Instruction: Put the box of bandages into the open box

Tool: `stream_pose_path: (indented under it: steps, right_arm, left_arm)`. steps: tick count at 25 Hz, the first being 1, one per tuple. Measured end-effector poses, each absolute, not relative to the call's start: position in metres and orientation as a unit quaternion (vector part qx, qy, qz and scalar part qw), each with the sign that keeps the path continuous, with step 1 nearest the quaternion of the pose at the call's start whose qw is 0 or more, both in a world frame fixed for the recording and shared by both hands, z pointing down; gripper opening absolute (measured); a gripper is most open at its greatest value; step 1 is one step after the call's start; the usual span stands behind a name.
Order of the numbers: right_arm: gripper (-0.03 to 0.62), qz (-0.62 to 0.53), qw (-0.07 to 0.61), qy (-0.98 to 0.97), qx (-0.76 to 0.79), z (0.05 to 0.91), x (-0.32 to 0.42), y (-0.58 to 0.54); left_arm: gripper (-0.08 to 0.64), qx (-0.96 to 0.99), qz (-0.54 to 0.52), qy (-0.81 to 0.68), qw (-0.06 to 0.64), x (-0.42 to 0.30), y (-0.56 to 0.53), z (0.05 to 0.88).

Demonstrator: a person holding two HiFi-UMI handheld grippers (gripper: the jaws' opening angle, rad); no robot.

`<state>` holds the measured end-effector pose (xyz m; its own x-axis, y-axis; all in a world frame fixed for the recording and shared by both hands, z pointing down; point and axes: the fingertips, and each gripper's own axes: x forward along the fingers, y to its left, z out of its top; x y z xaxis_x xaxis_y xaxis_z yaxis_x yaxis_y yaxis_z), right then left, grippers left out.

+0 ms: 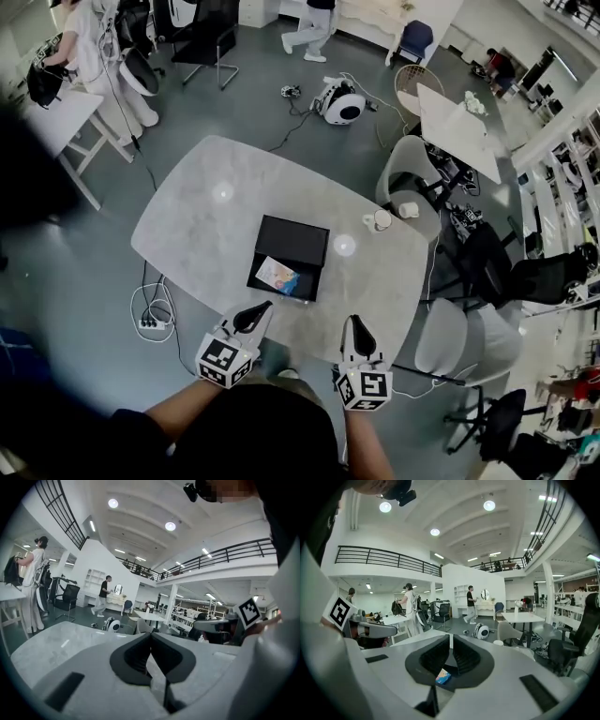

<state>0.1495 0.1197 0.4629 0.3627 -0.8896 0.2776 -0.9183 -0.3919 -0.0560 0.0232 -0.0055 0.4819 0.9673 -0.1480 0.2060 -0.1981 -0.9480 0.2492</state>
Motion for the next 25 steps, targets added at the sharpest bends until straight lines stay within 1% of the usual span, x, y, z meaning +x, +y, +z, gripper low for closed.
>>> stream_pose_path:
  steps: [5,12,25]
  right_arm:
    - [0.020,0.113,0.043,-0.540,0.833,0.448,0.161,0.131]
    - [0.014,0.094,0.060,-0.521,0.846,0.437,0.166,0.151]
    - [0.014,0.096,0.057,-0.536,0.837,0.438,0.178,0.163]
  left_arm:
    - [0.015,0.984,0.072,-0.099,0.128,0.037,0.003,0.467]
    - [0.015,0.988,0.062,-0.101,0.099,0.047,0.010,0.447]
    - [0.015,0.989,0.056,-0.101,0.087,0.067,0.033,0.437]
